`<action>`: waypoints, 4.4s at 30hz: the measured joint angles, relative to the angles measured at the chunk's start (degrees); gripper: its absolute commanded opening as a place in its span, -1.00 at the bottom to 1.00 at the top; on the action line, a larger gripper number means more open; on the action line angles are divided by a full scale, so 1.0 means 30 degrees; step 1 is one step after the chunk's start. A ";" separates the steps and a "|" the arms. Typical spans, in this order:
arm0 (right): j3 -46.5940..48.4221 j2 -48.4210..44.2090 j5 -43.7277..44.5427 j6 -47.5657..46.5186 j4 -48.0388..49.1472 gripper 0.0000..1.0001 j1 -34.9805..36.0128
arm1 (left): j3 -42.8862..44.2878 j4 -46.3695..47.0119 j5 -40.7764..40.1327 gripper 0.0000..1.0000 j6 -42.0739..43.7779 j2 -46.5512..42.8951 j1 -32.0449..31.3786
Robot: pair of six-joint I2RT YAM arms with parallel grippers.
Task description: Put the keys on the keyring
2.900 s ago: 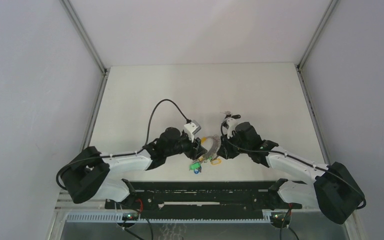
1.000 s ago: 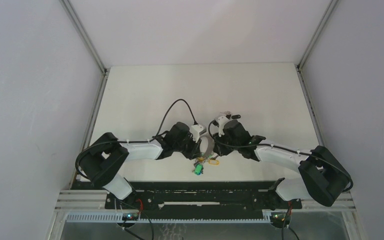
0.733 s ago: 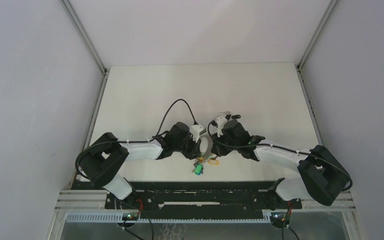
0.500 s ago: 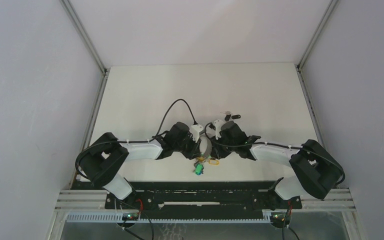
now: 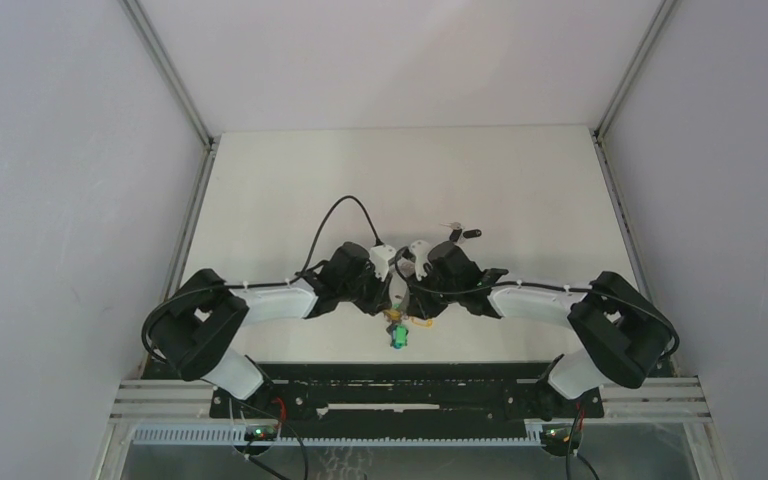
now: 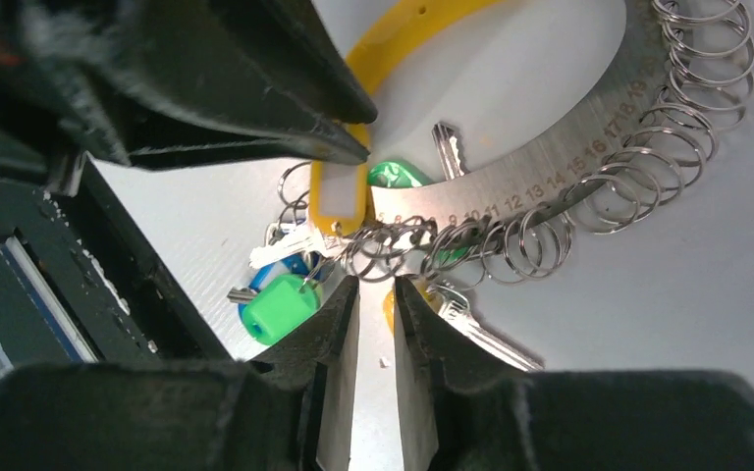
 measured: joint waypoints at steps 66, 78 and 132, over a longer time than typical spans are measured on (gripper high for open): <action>0.0714 0.1960 -0.0707 -0.4838 0.2914 -0.35 -0.2229 | -0.1100 0.1741 -0.0007 -0.11 -0.2681 -0.1676 0.0605; 0.1515 0.2878 -0.0816 -0.5370 0.2353 -0.35 -0.1763 | -0.1100 0.1377 -0.0007 -0.12 -0.2659 -0.1472 0.0641; 0.3745 0.0444 -0.2645 -0.2084 -0.1698 -1.00 -0.1566 | -0.3563 0.6390 0.0823 0.11 -0.3351 -0.3730 0.0874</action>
